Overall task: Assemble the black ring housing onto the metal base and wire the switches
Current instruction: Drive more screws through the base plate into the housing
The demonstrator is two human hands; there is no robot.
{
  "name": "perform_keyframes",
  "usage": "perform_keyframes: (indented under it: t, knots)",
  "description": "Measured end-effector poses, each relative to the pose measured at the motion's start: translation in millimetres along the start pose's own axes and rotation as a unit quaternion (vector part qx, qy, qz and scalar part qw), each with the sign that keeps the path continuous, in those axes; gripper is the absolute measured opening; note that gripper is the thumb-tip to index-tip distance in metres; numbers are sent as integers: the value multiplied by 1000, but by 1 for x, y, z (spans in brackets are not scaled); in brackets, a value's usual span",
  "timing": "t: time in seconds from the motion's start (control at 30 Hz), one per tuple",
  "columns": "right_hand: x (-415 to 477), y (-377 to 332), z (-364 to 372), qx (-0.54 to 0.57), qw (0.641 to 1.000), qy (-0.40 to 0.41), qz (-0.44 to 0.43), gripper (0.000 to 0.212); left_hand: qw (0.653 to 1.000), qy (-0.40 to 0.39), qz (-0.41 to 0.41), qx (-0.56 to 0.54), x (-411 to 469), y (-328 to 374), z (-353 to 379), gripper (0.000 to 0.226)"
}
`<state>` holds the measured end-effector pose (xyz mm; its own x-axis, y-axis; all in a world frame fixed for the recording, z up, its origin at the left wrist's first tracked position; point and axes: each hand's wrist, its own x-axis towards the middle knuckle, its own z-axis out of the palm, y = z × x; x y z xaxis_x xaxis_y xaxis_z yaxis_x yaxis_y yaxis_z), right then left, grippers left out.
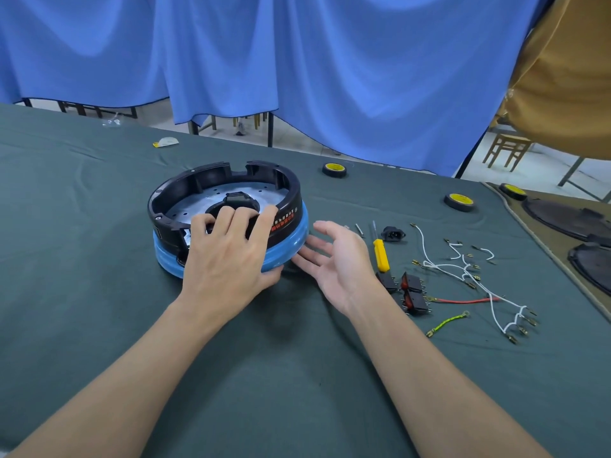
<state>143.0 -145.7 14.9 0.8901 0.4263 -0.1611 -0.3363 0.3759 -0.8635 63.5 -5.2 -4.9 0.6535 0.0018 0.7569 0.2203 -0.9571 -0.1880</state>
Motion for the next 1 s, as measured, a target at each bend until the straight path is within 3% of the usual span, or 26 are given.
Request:
perform_keyframes:
  t: [0.07, 0.1, 0.2, 0.27, 0.33, 0.5, 0.67, 0.77, 0.83, 1.0]
  knots:
    - [4, -3, -2, -137, 989, 37, -35, 10, 1000, 6, 2, -1, -1, -2, 1, 75]
    - [7, -6, -6, -263, 959, 69, -82, 11, 1000, 7, 4, -1, -1, -2, 1, 75]
    - [16, -17, -24, -595, 758, 165, -210, 16, 1000, 5, 10, 7, -2, -3, 3, 73]
    - [23, -24, -35, -683, 676, 197, -196, 16, 1000, 3, 12, 9, -2, -2, 3, 71]
    - [31, -25, -40, -743, 619, 194, -162, 12, 1000, 3, 13, 7, -1, -2, 4, 71]
    - [46, -16, -43, -809, 521, 187, -198, 19, 1000, 19, 12, 7, -1, -2, 4, 69]
    - [54, -13, -42, -827, 488, 180, -212, 22, 999, 27, 15, 11, 0, -1, 5, 69]
    - [52, -14, -40, -820, 502, 173, -215, 32, 999, 38, 11, 2, 3, -3, 7, 69]
    - [48, -16, -39, -795, 537, 177, -220, 29, 999, 45, 6, -4, 6, -4, 7, 70]
    - [34, -25, -33, -696, 673, 160, -194, 11, 996, 72, -35, -24, 15, -6, 0, 73]
